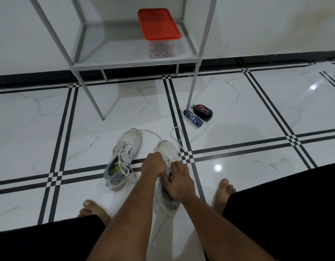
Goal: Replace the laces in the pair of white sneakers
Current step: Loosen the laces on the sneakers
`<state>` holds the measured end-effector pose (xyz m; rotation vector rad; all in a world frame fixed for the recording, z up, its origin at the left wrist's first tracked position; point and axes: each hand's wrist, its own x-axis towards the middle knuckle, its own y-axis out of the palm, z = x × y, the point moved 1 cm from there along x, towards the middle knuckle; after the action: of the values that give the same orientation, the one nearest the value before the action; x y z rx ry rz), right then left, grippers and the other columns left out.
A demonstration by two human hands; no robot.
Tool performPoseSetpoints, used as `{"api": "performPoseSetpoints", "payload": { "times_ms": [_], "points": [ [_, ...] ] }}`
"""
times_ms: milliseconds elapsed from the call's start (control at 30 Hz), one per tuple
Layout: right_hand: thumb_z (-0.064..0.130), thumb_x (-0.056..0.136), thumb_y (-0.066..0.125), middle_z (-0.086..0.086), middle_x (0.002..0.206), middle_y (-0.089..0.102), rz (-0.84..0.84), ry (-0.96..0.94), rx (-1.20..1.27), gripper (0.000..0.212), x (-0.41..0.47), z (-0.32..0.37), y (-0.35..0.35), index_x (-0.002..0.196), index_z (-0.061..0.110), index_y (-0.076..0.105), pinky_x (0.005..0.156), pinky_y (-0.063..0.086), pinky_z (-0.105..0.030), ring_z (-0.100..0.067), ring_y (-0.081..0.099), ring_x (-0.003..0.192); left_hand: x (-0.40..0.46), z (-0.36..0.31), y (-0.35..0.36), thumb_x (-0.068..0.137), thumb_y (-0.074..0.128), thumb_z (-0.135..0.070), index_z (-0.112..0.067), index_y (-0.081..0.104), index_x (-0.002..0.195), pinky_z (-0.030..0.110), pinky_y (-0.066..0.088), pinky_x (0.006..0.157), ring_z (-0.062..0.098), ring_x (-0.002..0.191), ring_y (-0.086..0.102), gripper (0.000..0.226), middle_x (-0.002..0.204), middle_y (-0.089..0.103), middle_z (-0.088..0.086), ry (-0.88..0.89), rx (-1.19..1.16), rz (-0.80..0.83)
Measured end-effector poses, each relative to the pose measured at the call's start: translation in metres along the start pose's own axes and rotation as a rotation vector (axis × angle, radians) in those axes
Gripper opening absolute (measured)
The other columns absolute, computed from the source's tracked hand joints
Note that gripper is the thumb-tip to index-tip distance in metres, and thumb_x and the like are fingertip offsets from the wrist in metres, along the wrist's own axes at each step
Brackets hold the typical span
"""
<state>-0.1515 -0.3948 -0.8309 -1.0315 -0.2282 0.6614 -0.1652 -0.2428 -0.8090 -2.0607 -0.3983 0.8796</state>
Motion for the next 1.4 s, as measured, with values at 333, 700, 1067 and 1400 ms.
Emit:
{"api": "performPoseSetpoints", "payload": {
  "times_ms": [333,700,1067,1400],
  "points": [
    [0.059,0.096,0.047,-0.005,0.154,0.047,0.019,0.026,-0.048,0.073,0.000,0.002,0.000,0.152,0.012,0.049,0.104,0.052,-0.043,-0.027,0.040,0.139,0.024,-0.006,-0.084,0.100,0.058,-0.049,-0.016,0.058,0.086,0.028,0.041,0.050,0.017,0.051,0.046,0.036,0.069,0.055,-0.002,-0.318,-1.153,-0.241],
    [0.059,0.098,0.045,-0.007,0.156,0.046,0.041,0.023,-0.052,0.073,-0.001,0.002,-0.001,0.155,0.013,0.046,0.107,0.049,-0.045,-0.029,0.039,0.141,0.008,-0.001,-0.015,0.101,0.056,-0.027,-0.015,0.072,0.091,0.034,0.048,0.076,0.026,0.092,0.065,0.022,0.107,0.065,0.005,-0.069,-0.557,-0.236],
    [0.060,0.098,0.046,-0.006,0.146,0.050,0.016,0.007,-0.060,0.067,0.000,0.003,0.001,0.147,0.015,0.051,0.099,0.054,-0.047,-0.028,0.044,0.133,0.007,0.006,-0.012,0.091,0.057,-0.057,-0.018,0.051,0.114,0.040,0.050,0.081,0.032,0.104,0.065,0.045,0.111,0.067,0.007,-0.056,-0.172,0.037],
    [0.060,0.095,0.043,-0.004,0.149,0.045,0.024,0.033,-0.059,0.068,0.001,0.004,0.000,0.146,0.015,0.049,0.095,0.055,-0.045,-0.028,0.041,0.135,0.019,-0.021,-0.063,0.099,0.059,-0.030,-0.016,0.065,0.091,0.043,0.054,0.078,0.023,0.078,0.064,0.017,0.089,0.072,0.005,-0.247,-1.165,-0.495]
  ]
}}
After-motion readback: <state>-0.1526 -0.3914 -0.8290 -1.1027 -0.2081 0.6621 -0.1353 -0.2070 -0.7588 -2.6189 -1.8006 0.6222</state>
